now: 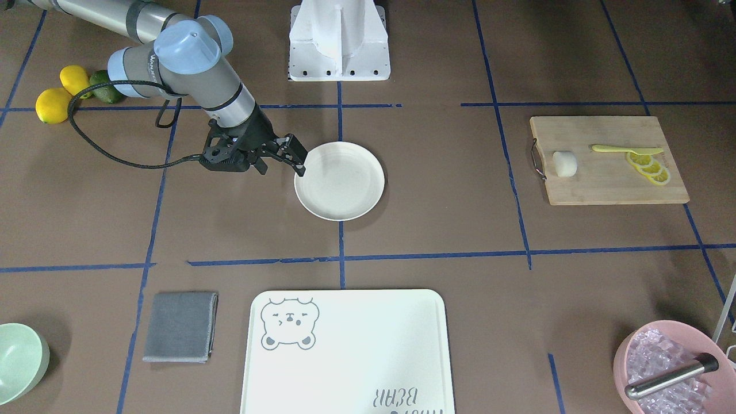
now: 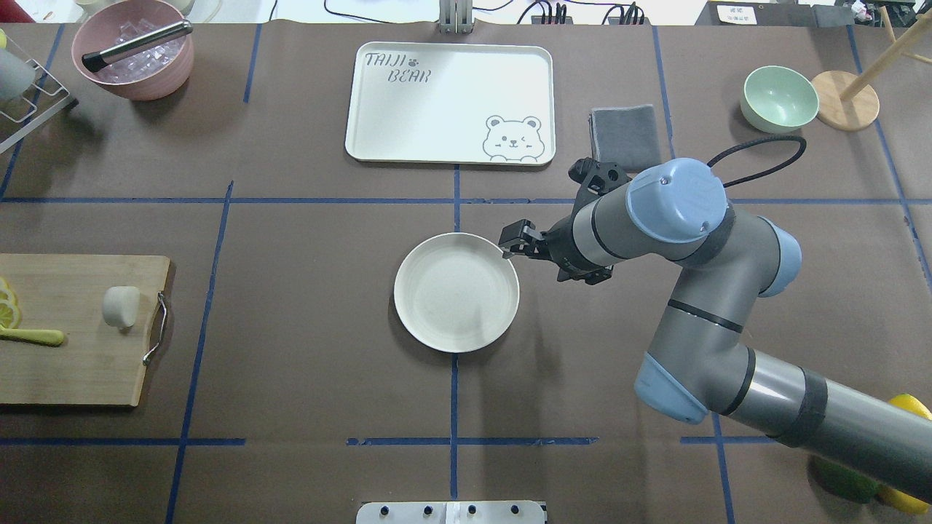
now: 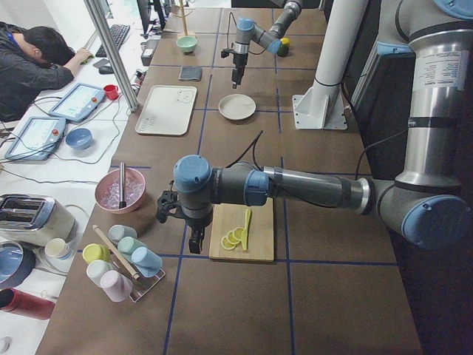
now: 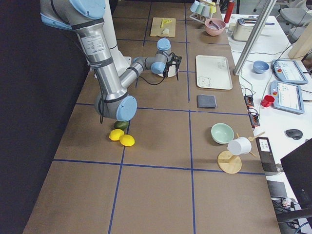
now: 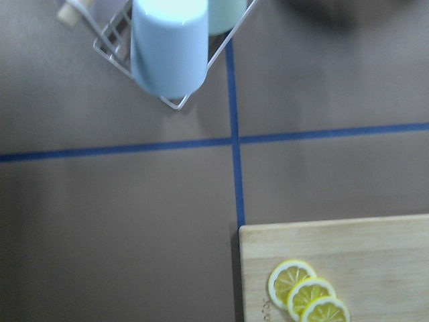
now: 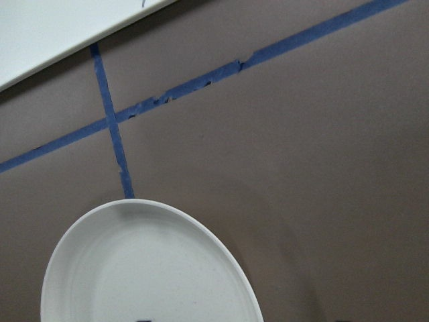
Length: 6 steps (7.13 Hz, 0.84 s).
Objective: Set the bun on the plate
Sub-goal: 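Withdraw the right gripper while the left arm reaches toward the cutting board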
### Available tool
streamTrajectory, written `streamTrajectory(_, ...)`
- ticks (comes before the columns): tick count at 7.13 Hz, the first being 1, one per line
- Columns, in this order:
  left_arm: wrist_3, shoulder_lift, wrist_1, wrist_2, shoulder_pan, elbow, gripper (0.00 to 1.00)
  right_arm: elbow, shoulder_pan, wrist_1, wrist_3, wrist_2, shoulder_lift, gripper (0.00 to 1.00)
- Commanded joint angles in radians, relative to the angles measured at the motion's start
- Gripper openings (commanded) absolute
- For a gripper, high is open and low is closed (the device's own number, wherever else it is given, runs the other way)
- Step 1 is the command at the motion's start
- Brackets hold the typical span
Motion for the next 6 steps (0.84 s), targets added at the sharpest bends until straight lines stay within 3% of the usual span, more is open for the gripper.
streamTrajectory(1, -0.266, 0.014, 0.005, 0.031, 0.158, -0.141, 1.0, 0.108, 0.055, -0.233, -0.158, 0.005, 0.003, 1.0)
streamTrajectory(2, -0.383, 0.021, 0.002, 0.035, 0.25, -0.186, 1.0, 0.131, 0.092, -0.307, -0.256, 0.007, 0.001, 0.99)
streamTrajectory(4, -0.577, 0.025, -0.072, 0.037, 0.376, -0.214, 1.0, 0.145, 0.162, -0.348, -0.391, 0.01, -0.008, 1.0)
streamTrajectory(6, -0.76, 0.11, -0.275, 0.16, 0.521, -0.213, 1.0, 0.167, 0.233, -0.349, -0.465, 0.071, -0.045, 1.0)
